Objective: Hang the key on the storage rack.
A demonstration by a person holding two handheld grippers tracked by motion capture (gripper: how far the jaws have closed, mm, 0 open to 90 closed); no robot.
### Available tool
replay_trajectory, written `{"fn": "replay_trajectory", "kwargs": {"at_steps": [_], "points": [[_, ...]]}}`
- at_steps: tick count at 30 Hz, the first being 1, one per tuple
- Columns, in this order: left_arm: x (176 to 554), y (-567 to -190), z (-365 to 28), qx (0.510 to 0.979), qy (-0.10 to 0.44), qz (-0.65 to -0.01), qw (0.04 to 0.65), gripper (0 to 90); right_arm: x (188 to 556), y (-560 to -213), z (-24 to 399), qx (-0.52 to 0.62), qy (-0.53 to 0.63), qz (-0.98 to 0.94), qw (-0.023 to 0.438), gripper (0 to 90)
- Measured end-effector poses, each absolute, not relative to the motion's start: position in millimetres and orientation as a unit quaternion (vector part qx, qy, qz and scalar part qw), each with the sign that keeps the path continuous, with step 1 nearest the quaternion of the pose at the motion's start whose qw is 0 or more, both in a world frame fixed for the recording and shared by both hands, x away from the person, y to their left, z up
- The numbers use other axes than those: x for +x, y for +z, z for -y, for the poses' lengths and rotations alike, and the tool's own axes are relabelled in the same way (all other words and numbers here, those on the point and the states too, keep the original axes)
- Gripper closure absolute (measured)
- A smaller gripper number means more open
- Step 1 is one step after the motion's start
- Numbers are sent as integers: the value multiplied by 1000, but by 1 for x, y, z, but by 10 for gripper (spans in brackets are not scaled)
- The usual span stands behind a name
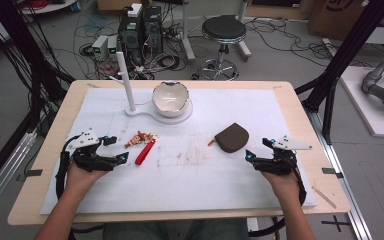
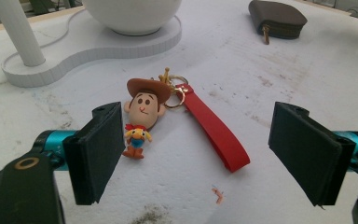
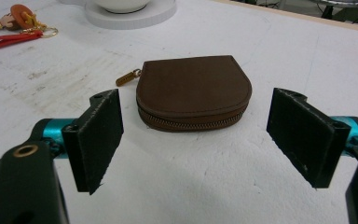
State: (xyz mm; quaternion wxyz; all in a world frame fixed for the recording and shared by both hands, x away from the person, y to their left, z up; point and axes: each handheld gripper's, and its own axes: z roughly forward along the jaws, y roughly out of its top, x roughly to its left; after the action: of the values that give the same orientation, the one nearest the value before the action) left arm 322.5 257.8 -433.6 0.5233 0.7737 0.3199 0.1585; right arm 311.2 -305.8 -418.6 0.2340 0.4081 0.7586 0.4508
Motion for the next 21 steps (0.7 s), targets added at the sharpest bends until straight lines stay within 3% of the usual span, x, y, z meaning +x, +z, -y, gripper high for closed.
{"fn": "replay_trajectory", "kwargs": {"at_steps": [21], "points": [[325, -435, -259, 774, 156, -321, 523, 183, 308, -420, 304, 399, 452, -762, 234, 185]]}}
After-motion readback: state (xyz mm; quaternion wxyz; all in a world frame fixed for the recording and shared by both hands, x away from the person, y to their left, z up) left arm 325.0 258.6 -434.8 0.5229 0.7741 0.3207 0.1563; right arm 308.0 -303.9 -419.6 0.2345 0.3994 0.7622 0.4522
